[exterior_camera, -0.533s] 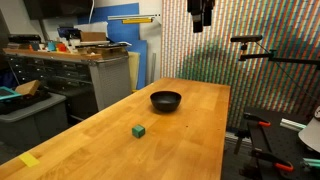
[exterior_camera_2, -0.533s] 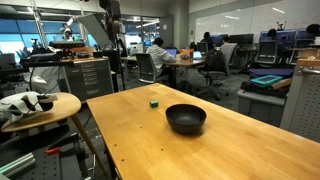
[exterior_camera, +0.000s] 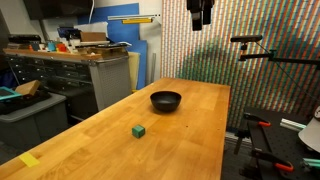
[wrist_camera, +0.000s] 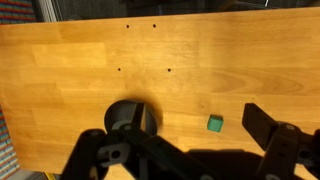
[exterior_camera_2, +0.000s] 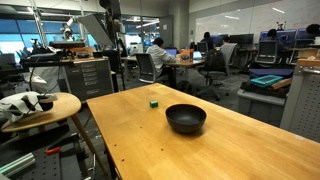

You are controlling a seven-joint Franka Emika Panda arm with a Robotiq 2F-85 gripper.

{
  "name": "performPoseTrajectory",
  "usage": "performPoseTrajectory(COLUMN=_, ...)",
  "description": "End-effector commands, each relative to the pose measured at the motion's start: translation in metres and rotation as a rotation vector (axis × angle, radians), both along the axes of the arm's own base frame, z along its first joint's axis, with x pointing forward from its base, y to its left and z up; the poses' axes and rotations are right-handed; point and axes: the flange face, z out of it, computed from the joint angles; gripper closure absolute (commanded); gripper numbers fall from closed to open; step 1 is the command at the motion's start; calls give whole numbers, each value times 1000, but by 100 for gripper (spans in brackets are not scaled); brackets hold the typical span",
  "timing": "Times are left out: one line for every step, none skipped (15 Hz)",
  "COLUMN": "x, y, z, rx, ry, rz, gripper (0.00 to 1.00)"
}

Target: Put the green block in the bowl

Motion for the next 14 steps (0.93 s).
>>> performPoseTrajectory(x=0, y=0, z=1, rx=-1, ry=1, rz=0, gripper=0)
performPoseTrajectory(x=0, y=0, z=1, rx=-1, ry=1, rz=0, gripper=0)
performPoseTrajectory(x=2, y=0, z=-2, rx=3, ry=0, rz=-10, gripper=0)
performPoseTrajectory(x=5, y=1, z=-6, rx=13, ry=5, rz=-13, gripper=0)
performPoseTrajectory(x=7, y=2, z=-9, rx=18, ry=10, rz=-12, gripper=0)
performPoseTrajectory(x=10, y=4, z=-13, rx=29, ry=16, rz=-24, gripper=0)
performPoseTrajectory(x=14, y=6, z=-17, rx=38, ry=23, rz=-27, gripper=0)
performPoseTrajectory(x=18, y=10, z=-22, rx=49, ry=23, rz=-31, gripper=0)
performPoseTrajectory(x=21, y=14, z=-28, rx=58, ry=31, rz=-30, gripper=0)
performPoseTrajectory(x=26, y=19, z=-34, rx=65, ry=22, rz=-29, gripper=0)
performPoseTrajectory(x=29, y=24, z=-40, rx=72, ry=15, rz=-28, gripper=0)
performPoseTrajectory(x=34, y=30, z=-48, rx=77, ry=-3, rz=-30, gripper=0)
performPoseTrajectory(x=39, y=35, z=-55, rx=87, ry=-22, rz=-30, gripper=0)
performPoseTrajectory(x=43, y=40, z=-63, rx=92, ry=-34, rz=-35, gripper=0)
